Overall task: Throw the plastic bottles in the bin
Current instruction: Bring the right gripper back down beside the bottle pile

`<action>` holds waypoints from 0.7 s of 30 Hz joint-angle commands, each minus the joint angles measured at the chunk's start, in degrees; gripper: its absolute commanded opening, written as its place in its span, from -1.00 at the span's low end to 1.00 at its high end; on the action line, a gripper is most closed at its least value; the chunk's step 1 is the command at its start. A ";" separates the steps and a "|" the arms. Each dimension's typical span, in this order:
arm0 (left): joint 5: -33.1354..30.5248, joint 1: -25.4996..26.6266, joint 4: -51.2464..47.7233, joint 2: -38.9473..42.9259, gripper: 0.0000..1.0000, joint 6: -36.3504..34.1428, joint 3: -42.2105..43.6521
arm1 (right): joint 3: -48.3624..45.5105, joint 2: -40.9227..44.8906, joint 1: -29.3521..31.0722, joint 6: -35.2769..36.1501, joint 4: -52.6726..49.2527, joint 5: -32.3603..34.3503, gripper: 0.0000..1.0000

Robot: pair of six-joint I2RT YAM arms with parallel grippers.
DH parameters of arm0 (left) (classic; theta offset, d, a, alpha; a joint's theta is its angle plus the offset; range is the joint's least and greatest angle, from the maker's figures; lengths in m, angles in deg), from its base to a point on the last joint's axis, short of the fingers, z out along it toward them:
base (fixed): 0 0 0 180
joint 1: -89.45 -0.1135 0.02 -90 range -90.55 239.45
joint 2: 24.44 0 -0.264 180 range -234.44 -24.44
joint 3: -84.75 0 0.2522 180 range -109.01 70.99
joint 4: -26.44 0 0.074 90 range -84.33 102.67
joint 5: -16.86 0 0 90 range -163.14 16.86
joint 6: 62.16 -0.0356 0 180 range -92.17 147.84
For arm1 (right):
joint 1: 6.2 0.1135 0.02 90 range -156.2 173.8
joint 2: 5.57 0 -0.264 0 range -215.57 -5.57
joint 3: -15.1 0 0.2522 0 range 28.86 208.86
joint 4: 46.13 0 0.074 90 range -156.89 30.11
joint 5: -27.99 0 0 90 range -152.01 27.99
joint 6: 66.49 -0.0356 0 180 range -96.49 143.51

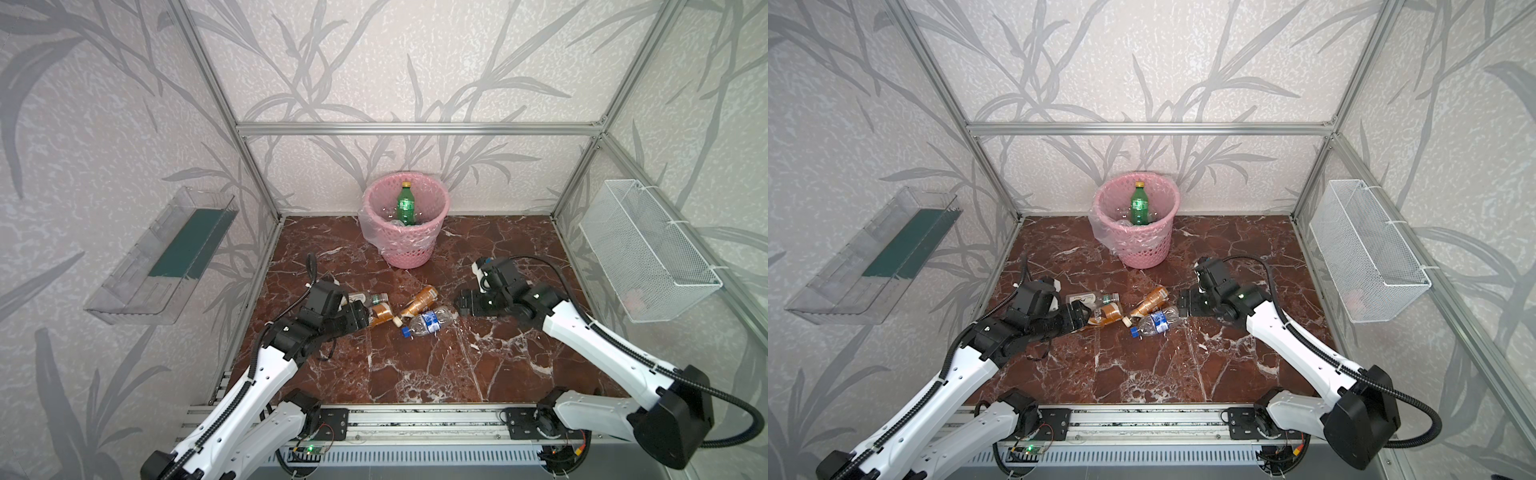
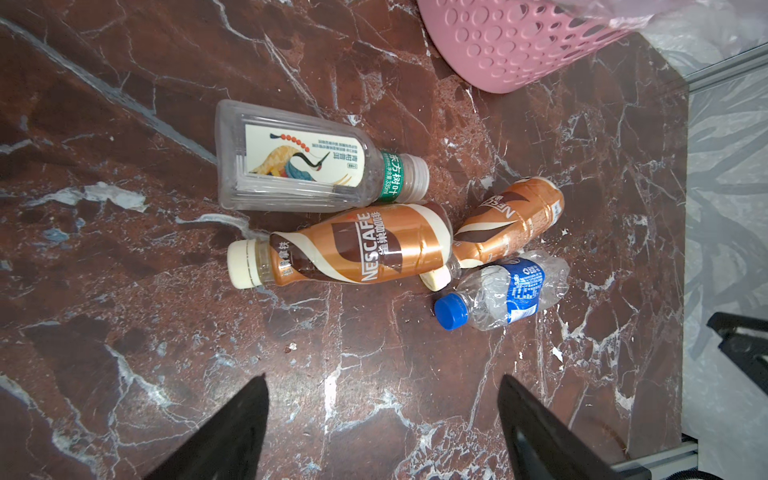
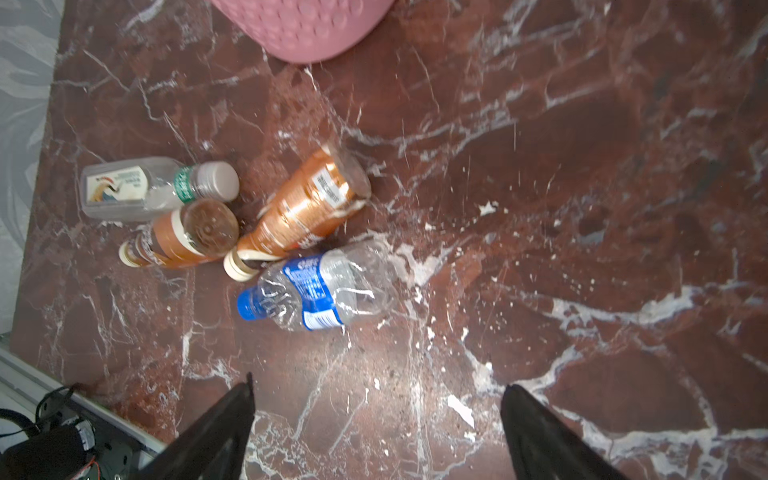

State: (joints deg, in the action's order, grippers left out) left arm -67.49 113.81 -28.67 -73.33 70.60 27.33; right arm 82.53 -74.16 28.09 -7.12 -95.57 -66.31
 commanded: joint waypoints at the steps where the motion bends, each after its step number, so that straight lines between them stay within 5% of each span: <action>1: -0.21 -0.29 1.00 -0.13 0.71 0.74 0.94 | -3.89 2.11 1.08 -3.44 3.74 -2.87 0.82; 21: 1.94 -0.45 4.57 -5.37 0.70 -3.30 2.26 | -14.30 3.12 6.32 -12.65 13.32 -5.63 0.75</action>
State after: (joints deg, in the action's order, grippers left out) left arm -66.57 113.63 -25.43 -77.26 69.24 29.19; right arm 69.20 -72.04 34.16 -18.02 -84.34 -71.16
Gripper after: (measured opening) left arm 0.848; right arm 0.877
